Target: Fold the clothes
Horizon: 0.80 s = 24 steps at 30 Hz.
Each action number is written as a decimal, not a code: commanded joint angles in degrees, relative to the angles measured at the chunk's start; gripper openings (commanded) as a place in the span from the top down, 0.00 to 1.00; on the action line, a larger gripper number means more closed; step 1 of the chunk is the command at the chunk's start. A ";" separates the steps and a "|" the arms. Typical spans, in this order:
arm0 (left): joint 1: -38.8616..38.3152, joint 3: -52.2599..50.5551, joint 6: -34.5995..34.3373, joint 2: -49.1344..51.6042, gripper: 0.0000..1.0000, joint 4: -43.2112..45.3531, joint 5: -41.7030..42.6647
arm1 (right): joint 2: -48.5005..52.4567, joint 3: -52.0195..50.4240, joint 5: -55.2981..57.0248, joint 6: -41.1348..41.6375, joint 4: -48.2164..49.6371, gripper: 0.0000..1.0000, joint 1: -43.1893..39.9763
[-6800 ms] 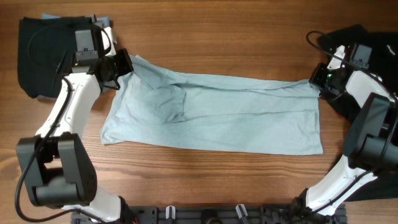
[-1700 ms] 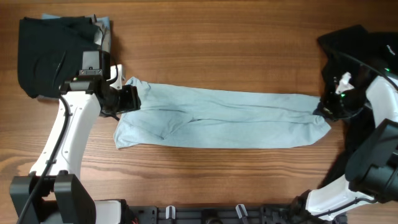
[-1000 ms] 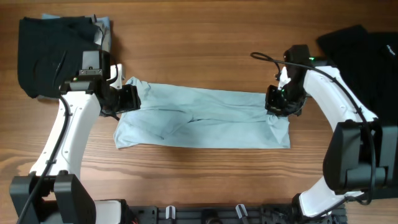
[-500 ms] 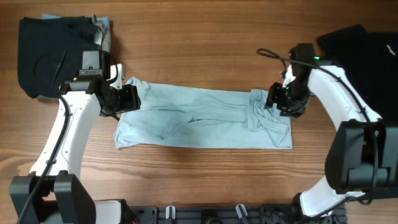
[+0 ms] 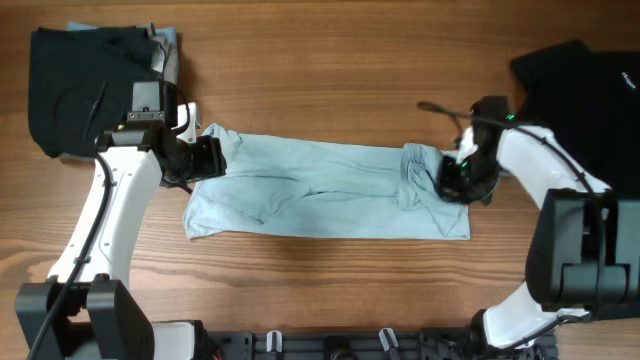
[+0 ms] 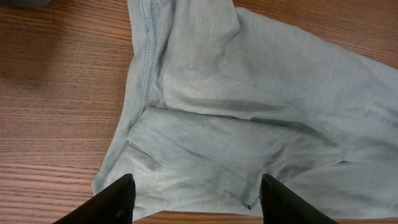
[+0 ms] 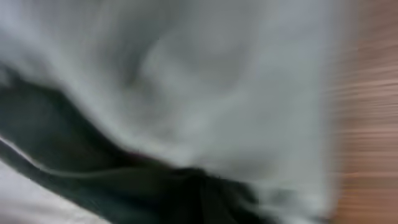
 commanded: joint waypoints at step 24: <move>-0.22 -0.50 1.31 0.55 0.37 0.17 0.87 | -3.41 1.92 -5.77 -8.90 2.67 0.30 -12.79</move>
